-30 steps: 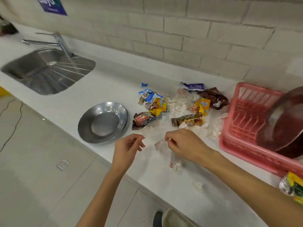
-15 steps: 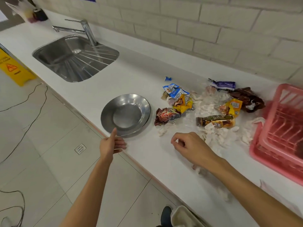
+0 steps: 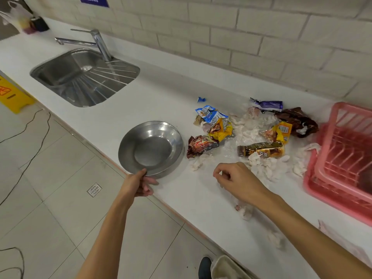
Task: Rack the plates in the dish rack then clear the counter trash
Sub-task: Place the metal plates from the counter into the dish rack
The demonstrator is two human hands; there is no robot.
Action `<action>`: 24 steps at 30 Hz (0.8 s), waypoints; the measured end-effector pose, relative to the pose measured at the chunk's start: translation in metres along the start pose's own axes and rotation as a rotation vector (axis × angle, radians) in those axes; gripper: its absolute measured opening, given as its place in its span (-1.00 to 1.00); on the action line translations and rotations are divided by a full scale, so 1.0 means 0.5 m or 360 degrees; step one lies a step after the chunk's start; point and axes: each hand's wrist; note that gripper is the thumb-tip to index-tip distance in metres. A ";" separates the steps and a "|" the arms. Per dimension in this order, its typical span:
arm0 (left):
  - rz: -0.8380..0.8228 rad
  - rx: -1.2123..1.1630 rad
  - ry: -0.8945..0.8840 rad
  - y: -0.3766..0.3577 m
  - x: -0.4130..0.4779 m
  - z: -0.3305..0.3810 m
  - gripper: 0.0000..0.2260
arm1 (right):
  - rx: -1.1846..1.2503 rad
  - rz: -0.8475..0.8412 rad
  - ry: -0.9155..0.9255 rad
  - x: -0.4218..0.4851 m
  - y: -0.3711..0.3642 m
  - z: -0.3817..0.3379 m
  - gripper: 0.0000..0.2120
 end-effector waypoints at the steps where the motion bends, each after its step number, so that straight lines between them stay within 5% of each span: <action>1: 0.0021 -0.0035 -0.0014 -0.001 -0.005 0.001 -0.56 | 0.0006 0.0008 0.0002 0.001 0.001 -0.001 -0.85; 12: 0.0027 -0.0402 -0.0520 -0.041 -0.093 0.040 -0.83 | 0.0257 0.0111 -0.0052 -0.002 0.037 0.003 -0.89; 24: -0.0765 -0.0450 -0.0708 -0.229 -0.227 0.111 -0.74 | 0.1130 0.0599 -0.0320 -0.033 0.151 0.072 -0.76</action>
Point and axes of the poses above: each hand's wrist, its own x-axis towards the middle knuckle, its own y-axis out of the back of the hand, z = x × y, and after that the axes turned 2 degrees about y, right-handed
